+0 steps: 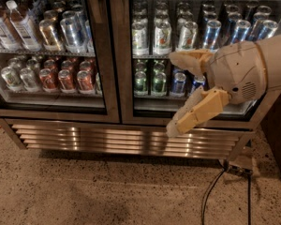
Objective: Open left fridge door
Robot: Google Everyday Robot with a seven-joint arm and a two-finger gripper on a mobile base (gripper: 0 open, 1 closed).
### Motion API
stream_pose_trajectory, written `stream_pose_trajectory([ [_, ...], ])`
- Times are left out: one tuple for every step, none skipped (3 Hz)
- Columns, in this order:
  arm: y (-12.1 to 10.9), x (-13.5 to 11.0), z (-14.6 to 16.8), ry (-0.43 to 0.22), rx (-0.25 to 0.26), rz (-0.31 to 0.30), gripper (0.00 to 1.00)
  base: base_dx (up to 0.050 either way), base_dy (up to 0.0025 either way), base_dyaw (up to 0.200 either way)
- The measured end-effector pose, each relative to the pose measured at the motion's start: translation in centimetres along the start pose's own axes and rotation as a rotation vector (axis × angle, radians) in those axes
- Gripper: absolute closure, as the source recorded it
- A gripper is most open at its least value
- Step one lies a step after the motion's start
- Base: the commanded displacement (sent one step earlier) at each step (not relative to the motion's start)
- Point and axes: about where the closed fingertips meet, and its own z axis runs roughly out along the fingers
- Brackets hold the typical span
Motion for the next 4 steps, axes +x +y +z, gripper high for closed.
stream_pose_trajectory([
  [0.2, -0.3, -0.3, 0.007, 0.011, -0.004, 0.0, 0.0, 0.0, 0.0],
  [0.1, 0.2, 0.5, -0.075, -0.053, 0.021, 0.0, 0.0, 0.0, 0.0],
  [0.3, 0.4, 1.7, -0.351, -0.161, 0.039, 0.0, 0.0, 0.0, 0.0],
  [-0.5, 0.4, 1.6, -0.496, -0.194, 0.063, 0.0, 0.0, 0.0, 0.0],
])
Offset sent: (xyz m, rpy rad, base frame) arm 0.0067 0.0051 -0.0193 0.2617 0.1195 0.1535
